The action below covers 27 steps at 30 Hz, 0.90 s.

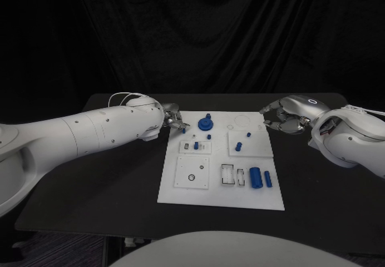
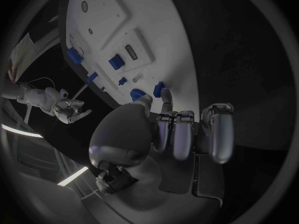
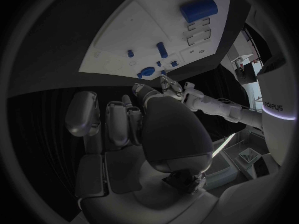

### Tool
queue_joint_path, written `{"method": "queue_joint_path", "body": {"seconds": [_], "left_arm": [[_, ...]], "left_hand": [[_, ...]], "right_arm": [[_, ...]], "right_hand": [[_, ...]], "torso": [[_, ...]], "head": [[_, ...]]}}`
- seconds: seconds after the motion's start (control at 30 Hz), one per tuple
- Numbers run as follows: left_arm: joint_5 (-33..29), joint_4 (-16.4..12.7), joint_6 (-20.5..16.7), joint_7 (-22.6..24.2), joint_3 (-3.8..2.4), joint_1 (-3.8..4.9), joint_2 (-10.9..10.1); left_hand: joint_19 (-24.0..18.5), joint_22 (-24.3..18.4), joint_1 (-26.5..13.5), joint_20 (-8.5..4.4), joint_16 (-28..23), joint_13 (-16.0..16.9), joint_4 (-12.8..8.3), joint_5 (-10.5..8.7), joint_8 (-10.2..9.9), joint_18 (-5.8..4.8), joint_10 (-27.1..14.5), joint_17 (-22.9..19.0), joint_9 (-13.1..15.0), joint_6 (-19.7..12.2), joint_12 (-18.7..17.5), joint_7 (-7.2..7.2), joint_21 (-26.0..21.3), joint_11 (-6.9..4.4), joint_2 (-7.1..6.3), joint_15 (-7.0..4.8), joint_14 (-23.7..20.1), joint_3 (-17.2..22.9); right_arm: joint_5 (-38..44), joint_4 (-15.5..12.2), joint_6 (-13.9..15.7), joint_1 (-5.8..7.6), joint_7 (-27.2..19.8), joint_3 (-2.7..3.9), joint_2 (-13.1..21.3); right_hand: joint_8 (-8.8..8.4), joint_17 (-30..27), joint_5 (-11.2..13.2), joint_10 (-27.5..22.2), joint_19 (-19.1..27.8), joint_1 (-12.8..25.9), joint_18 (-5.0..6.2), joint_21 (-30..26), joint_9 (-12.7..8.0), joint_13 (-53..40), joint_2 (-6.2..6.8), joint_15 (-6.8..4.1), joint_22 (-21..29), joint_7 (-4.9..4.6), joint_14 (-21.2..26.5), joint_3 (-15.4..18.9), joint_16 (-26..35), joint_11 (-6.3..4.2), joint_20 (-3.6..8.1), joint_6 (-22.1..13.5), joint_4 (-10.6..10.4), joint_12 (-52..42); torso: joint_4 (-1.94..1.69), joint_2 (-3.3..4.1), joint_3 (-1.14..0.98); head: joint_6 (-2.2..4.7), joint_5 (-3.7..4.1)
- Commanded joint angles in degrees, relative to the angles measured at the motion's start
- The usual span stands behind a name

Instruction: Assemble the parts on the task board

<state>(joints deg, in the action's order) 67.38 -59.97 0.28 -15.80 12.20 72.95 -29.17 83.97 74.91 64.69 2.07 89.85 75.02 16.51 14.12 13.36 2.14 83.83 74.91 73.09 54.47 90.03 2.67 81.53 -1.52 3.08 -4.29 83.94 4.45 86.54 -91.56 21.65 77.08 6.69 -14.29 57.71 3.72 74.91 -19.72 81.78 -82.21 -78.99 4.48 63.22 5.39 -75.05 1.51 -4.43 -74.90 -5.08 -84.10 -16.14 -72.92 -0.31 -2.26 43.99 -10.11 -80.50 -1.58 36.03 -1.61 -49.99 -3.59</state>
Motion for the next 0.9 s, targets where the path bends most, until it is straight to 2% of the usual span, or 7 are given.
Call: {"method": "queue_joint_path", "body": {"seconds": [0.03,0.47,0.6,0.7,0.73,0.9], "left_arm": [[-0.1,0.0,0.8,1.2,-0.05,-0.17,0.3],[-0.1,0.5,1.0,0.9,-0.05,-0.45,0.6],[-0.1,0.6,0.9,0.6,-0.05,-0.54,0.6],[-0.1,0.6,0.9,0.4,-0.05,-0.59,0.6],[-0.1,0.6,0.9,0.3,-0.05,-0.62,0.6],[-0.1,0.6,1.0,0.2,-0.05,-0.71,0.6]], "left_hand": [[1.8,12.3,0.4,0.4,0.1,15.0,-0.2,0.36,-0.5,-0.01,6.2,15.1,-0.1,0.3,0.0,0.09,-0.3,0.37,0.02,0.34,6.1,0.1],[1.7,12.3,1.3,0.41,0.1,15.0,-0.4,0.86,-1.0,-0.01,6.2,15.1,-0.7,0.6,0.0,0.03,-0.3,0.35,-0.08,0.34,6.1,0.3],[1.8,12.3,1.8,0.41,0.1,15.0,-0.5,1.54,-1.3,-0.02,6.2,15.1,-1.0,0.9,0.0,0.01,-0.2,0.32,-0.18,0.32,6.1,0.5],[1.7,12.3,2.3,0.39,0.1,15.0,-0.6,2.38,-1.6,-0.02,6.2,15.1,-1.2,1.1,0.0,-0.04,-0.2,0.29,-0.29,0.3,6.1,0.6],[1.7,12.3,2.8,0.36,0.1,15.0,-0.7,3.41,-1.8,-0.01,6.2,15.1,-1.4,1.2,0.0,-0.08,-0.2,0.26,-0.42,0.27,6.1,0.8],[1.7,12.3,4.0,0.29,0.1,15.0,-0.9,6.2,-2.3,-0.01,6.2,15.1,-1.7,1.5,0.0,-0.18,-0.3,0.16,-0.7,0.2,6.1,1.5]], "right_arm": [[0.1,0.0,-0.5,-0.13,0.2,0.05,0.0],[0.1,0.0,-0.6,-0.19,0.2,0.05,0.0],[0.1,0.1,-0.7,-0.22,0.2,0.05,-0.1],[0.1,0.1,-0.7,-0.24,0.2,0.05,-0.1],[0.1,0.1,-0.8,-0.26,0.2,0.05,-0.1],[0.1,0.1,-0.8,-0.29,0.2,0.05,-0.1]], "right_hand": [[0.12,0.6,-0.3,-0.3,0.3,0.5,0.71,-0.2,0.0,-6.2,-0.1,0.42,-7.1,-0.25,-2.4,-0.3,0.3,0.0,0.02,0.3,0.0,0.1],[0.17,0.5,-0.3,-0.4,0.3,0.5,0.73,-0.3,0.0,-6.1,-0.1,0.43,-7.1,-0.24,-2.3,-0.3,0.4,0.0,0.01,0.5,0.0,0.2],[0.17,0.5,-0.3,-0.4,0.3,0.5,0.73,-0.3,0.0,-6.1,-0.1,0.43,-7.1,-0.24,-2.3,-0.3,0.4,0.0,0.01,0.5,0.0,0.2],[0.17,0.5,-0.3,-0.4,0.3,0.5,0.73,-0.3,0.0,-6.1,-0.1,0.43,-7.1,-0.24,-2.3,-0.3,0.4,0.0,0.01,0.5,0.0,0.2],[0.17,0.5,-0.3,-0.4,0.3,0.5,0.73,-0.3,0.0,-6.1,-0.1,0.43,-7.1,-0.24,-2.3,-0.3,0.4,0.0,0.01,0.5,0.0,0.2],[0.2,0.6,-0.3,-0.4,0.3,0.6,0.74,-0.4,0.0,-6.1,-0.11,0.43,-7.0,-0.23,-2.3,-0.4,0.3,0.0,0.01,0.7,0.0,0.1]], "torso": [[0.01,0.0,-0.01],[-0.01,0.01,-0.01],[0.02,0.02,-0.02],[0.01,-0.01,-0.02],[-0.02,0.0,-0.02],[-0.01,0.01,-0.02]], "head": [[-0.01,-0.04],[-0.01,-0.02],[-0.01,-0.04],[-0.01,-0.03],[-0.01,-0.03],[-0.01,-0.08]]}}
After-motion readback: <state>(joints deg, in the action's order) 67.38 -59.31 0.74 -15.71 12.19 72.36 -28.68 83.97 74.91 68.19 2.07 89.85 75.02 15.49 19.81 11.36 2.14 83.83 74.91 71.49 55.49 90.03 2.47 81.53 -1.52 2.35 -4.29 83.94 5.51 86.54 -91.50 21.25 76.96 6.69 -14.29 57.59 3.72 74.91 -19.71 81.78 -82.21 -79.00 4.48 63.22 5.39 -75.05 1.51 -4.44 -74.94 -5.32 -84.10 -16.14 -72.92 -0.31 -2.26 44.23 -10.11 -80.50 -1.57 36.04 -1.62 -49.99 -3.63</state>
